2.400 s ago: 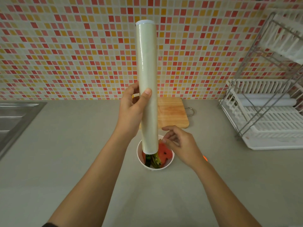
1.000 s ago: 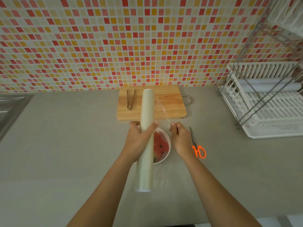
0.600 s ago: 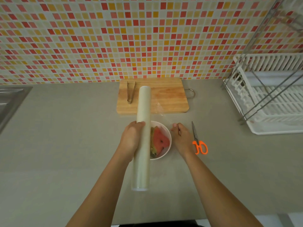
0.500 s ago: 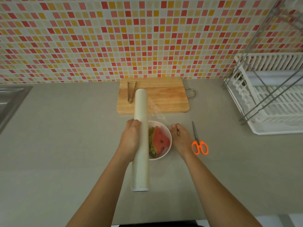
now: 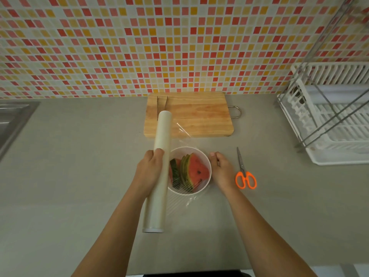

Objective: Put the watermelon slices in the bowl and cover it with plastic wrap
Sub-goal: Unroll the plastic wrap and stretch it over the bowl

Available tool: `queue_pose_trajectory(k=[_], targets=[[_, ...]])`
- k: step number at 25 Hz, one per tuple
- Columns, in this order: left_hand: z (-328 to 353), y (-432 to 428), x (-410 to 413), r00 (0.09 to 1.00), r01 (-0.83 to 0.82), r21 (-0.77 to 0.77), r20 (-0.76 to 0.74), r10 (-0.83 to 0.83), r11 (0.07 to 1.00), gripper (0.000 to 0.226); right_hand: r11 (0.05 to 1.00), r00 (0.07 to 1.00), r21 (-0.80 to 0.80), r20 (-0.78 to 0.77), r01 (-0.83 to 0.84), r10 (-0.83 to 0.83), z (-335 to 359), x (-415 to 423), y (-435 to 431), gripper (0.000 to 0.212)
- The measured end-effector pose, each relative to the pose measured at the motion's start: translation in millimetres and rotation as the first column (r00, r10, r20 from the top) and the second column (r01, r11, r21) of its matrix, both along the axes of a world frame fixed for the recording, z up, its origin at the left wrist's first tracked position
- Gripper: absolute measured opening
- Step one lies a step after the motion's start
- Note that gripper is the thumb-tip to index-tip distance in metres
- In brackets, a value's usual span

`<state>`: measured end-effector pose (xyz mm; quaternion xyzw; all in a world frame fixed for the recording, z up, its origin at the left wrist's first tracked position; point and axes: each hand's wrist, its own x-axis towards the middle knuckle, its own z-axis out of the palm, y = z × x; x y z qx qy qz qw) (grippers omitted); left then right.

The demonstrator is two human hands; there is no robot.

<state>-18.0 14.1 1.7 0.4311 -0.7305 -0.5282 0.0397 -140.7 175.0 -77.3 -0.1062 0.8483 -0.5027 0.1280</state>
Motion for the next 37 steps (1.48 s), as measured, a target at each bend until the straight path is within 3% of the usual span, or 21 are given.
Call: queue_pose_trajectory(k=[6, 14, 17, 20, 28, 32, 34, 36, 37], targets=[[-3.9, -3.6, 4.5, 1.0, 0.015, -0.079, -0.006, -0.015, 0.997, 0.051, 1.0, 0.999, -0.005, -0.033, -0.016, 0.016, -1.4, -0.9, 0.6, 0.034], [-20.4, -13.7, 11.2, 1.0, -0.024, -0.03, -0.016, 0.024, 0.999, 0.033, 1.0, 1.0, -0.025, -0.023, -0.001, 0.001, -3.4, 0.1, -0.7, 0.038], [-25.1, -17.5, 12.1, 0.998, -0.014, 0.016, -0.06, 0.015, 1.0, 0.035, 0.998, 0.997, -0.067, 0.078, 0.0, 0.005, -4.4, 0.2, -1.3, 0.026], [-29.5, -19.4, 13.2, 0.996, -0.017, 0.063, -0.09, 0.022, 0.998, 0.035, 0.95, 0.95, -0.273, 0.304, 0.152, -0.064, -4.1, 5.8, -7.2, 0.011], [-34.5, -18.2, 14.1, 0.994, -0.017, 0.076, -0.105, 0.025, 0.997, 0.04, 0.741, 0.837, -0.506, 0.529, 0.442, -0.139, -8.6, 15.1, -20.5, 0.018], [-34.4, -17.8, 12.7, 0.995, -0.008, 0.058, -0.101, 0.014, 0.998, 0.041, 0.744, 0.818, -0.496, 0.563, 0.448, -0.117, -15.2, 19.0, -20.2, 0.021], [-33.7, -18.1, 12.3, 0.994, -0.006, 0.068, -0.104, 0.014, 0.998, 0.042, 0.809, 0.844, -0.424, 0.513, 0.407, -0.156, -14.5, 18.5, -16.3, 0.024], [-32.8, -18.6, 11.7, 0.995, -0.007, 0.075, -0.1, 0.014, 0.997, 0.042, 0.902, 0.921, -0.255, 0.273, 0.348, -0.278, -10.7, 13.7, -11.8, 0.024], [-32.3, -18.8, 11.5, 0.995, -0.005, 0.076, -0.095, 0.013, 0.997, 0.041, 0.896, 0.926, -0.245, 0.16, 0.372, -0.341, -10.2, 11.2, -8.0, 0.026]])
